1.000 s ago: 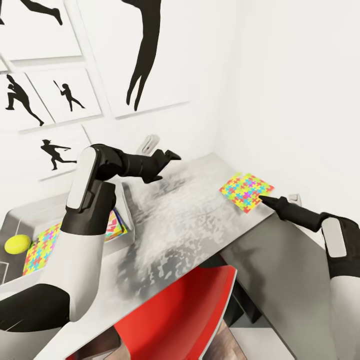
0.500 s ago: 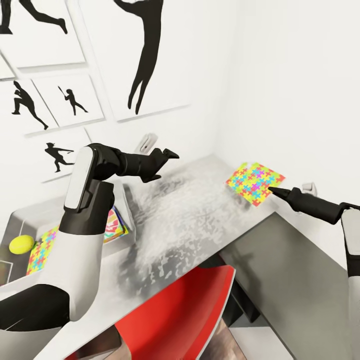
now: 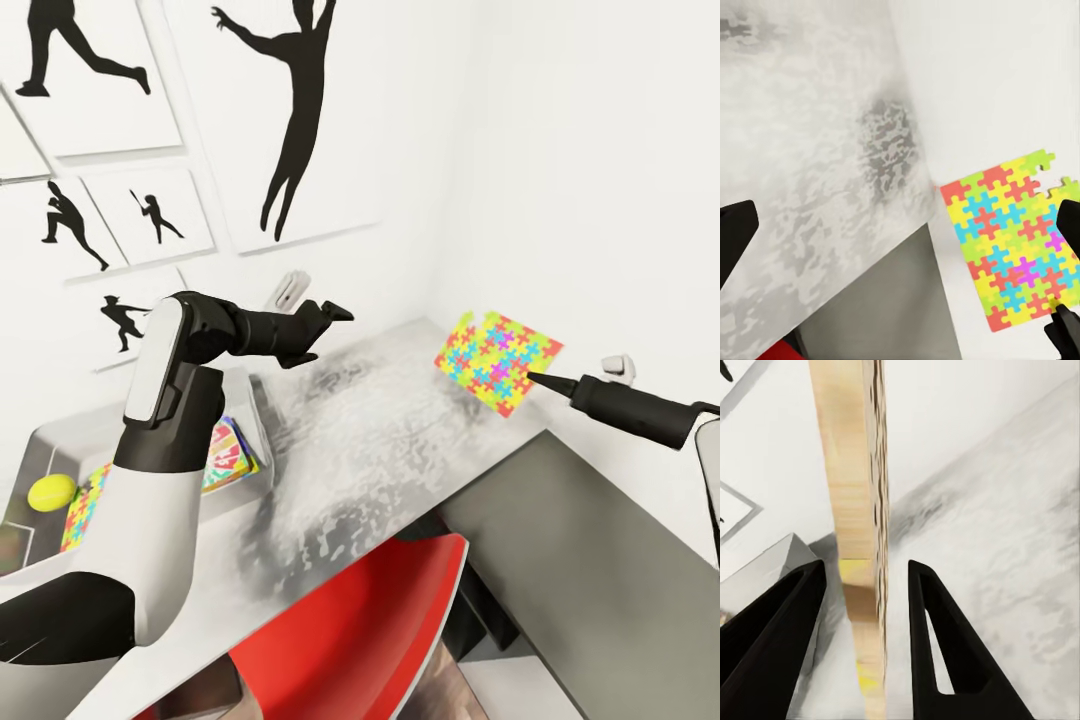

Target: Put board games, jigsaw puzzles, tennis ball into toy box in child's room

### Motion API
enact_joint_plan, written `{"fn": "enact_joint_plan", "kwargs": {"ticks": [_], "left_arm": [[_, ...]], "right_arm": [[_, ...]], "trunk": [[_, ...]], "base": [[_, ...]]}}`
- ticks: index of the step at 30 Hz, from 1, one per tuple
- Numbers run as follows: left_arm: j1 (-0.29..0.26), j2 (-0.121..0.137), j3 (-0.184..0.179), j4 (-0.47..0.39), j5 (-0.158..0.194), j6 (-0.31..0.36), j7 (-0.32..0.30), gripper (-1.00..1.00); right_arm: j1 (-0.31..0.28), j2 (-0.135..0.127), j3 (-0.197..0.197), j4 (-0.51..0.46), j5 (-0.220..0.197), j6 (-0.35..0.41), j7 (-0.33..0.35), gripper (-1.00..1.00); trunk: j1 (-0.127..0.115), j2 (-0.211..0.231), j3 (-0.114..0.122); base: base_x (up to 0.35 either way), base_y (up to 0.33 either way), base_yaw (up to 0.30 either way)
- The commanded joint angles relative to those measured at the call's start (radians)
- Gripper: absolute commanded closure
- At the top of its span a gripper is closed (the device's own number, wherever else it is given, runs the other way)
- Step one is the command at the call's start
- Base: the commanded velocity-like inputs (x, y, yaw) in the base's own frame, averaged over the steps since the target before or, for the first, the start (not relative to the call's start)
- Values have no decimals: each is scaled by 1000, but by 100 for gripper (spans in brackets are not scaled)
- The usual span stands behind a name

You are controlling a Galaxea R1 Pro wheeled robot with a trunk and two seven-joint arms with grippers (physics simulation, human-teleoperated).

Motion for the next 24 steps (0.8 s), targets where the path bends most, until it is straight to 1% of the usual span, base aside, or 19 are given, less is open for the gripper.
{"fn": "enact_joint_plan", "kwargs": {"ticks": [1, 2, 3, 4, 5, 9, 15, 16, 19, 24], "left_arm": [[-1, 0, 0, -4, 8, 7, 8, -100], [-1, 0, 0, -7, 8, 9, 8, -100], [2, 0, 0, -18, 8, 11, 8, -100], [14, 0, -1, -42, 5, 13, 9, -100], [24, 1, -1, -56, 2, 14, 9, -100], [39, 1, 0, -72, -3, 15, 9, -100], [45, 5, 3, -78, -5, 12, 9, -100], [45, 5, 6, -78, -5, 11, 10, -100], [46, 8, 40, -78, 1, 7, 14, -100], [46, 12, 66, -77, 5, 3, 18, -100]], "right_arm": [[2, -8, 0, -5, -9, 4, 8, 100], [3, -14, 0, -7, -15, 4, 7, 100], [6, -25, 1, -12, -25, 4, 7, 100], [13, -37, 3, -19, -35, 4, 7, 100], [19, -41, 4, -27, -42, 4, 8, 100], [31, -47, 5, -50, -62, 4, 8, 100], [39, -50, 5, -62, -76, 4, 7, 100], [39, -50, 5, -63, -77, 4, 7, 100], [44, -51, 6, -76, -79, 4, 8, 100], [62, -51, 7, -85, -81, 4, 9, 100]], "trunk": [[1, -2, 0], [1, -2, 2], [1, -2, 3], [1, -2, 5], [1, -2, 7], [1, -2, 13], [1, -2, 23], [1, -2, 25], [1, -2, 30], [-19, 33, 53]], "base": [[0, 0, 0], [0, 0, 0], [0, 0, 0], [0, 0, 0], [0, 0, 0], [-50, 0, 0], [-217, 0, 0], [-115, 0, 0], [-57, 0, 18], [-17, 0, 60]]}}
